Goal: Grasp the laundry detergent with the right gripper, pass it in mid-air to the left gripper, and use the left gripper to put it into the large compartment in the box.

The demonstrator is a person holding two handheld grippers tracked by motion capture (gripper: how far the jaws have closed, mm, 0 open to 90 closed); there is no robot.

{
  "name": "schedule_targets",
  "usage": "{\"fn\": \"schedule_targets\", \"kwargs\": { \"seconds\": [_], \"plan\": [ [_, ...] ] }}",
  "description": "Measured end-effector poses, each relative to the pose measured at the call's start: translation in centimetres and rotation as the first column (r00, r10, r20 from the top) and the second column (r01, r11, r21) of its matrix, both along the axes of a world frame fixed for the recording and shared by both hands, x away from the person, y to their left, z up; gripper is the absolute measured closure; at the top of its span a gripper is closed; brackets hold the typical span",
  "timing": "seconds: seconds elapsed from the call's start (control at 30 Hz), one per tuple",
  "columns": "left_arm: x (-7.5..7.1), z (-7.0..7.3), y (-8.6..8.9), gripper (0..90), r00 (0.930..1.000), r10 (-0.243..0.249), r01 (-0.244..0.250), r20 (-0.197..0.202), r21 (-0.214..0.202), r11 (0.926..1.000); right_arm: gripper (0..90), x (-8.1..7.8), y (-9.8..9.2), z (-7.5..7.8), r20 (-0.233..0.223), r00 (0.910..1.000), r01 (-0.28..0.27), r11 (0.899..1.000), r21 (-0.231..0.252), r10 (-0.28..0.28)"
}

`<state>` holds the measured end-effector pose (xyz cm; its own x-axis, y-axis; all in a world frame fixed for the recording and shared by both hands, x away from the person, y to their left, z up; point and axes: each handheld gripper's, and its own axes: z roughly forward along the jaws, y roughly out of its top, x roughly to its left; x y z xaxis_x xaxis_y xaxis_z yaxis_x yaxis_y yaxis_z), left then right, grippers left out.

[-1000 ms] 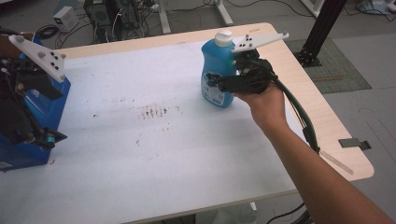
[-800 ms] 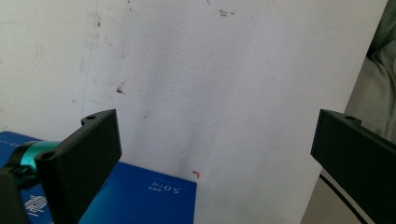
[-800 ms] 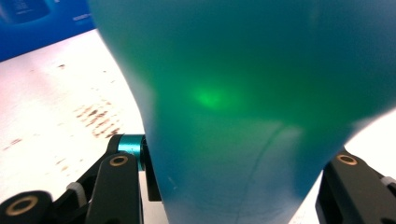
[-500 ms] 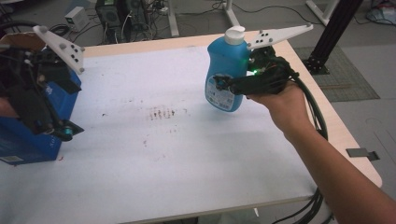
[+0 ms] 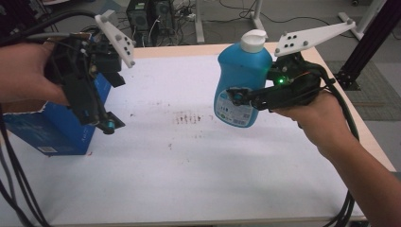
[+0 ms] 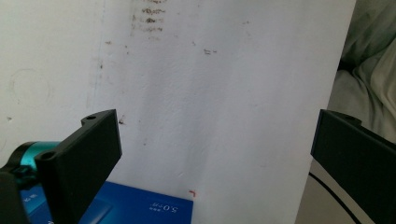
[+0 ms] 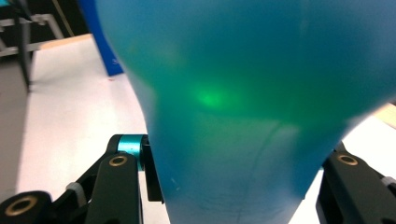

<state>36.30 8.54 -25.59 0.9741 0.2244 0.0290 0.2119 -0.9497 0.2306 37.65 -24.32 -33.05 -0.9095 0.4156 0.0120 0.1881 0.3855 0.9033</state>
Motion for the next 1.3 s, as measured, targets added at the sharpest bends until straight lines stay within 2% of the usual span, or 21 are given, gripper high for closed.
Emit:
{"fn": "schedule_targets", "kwargs": {
  "seconds": [0.2,0.5,0.63,0.87,1.0,1.3],
  "plan": [
    [-0.1,0.8,-0.5,1.7,0.9999,-0.016,0.016,0.003,0.002,0.9999,46.2,-0.6,1.4,1.0,0.006,0.995,-0.099,0.995,-0.006,0.099],
    [-0.2,1.8,-1.8,1.7,0.9991,-0.041,0.042,-0.009,0.014,0.999,46.3,-0.9,3.9,0.8,0.001,0.9742,-0.225,0.974,-0.034,0.226],
    [-0.2,2.1,-2.3,1.7,0.9985,-0.054,0.054,-0.011,0.019,0.9983,46.3,-1.0,4.9,0.8,-0.002,0.9652,-0.261,0.964,-0.046,0.262],
    [-0.3,3.0,-3.2,1.7,0.9974,-0.071,0.071,-0.012,0.016,0.9973,46.3,-1.0,6.5,0.4,-0.015,0.9498,-0.313,0.949,-0.032,0.312],
    [-0.3,3.4,-3.7,1.7,0.9972,-0.074,0.074,-0.01,0.016,0.9971,46.3,-1.1,7.3,0.1,-0.018,0.9433,-0.332,0.942,-0.04,0.332],
    [-0.2,3.5,-4.4,1.7,0.9957,-0.09,0.091,-0.02,0.015,0.9958,46.3,-1.2,9.2,0.1,-0.017,0.9274,-0.374,0.926,-0.044,0.374]
  ]
}}
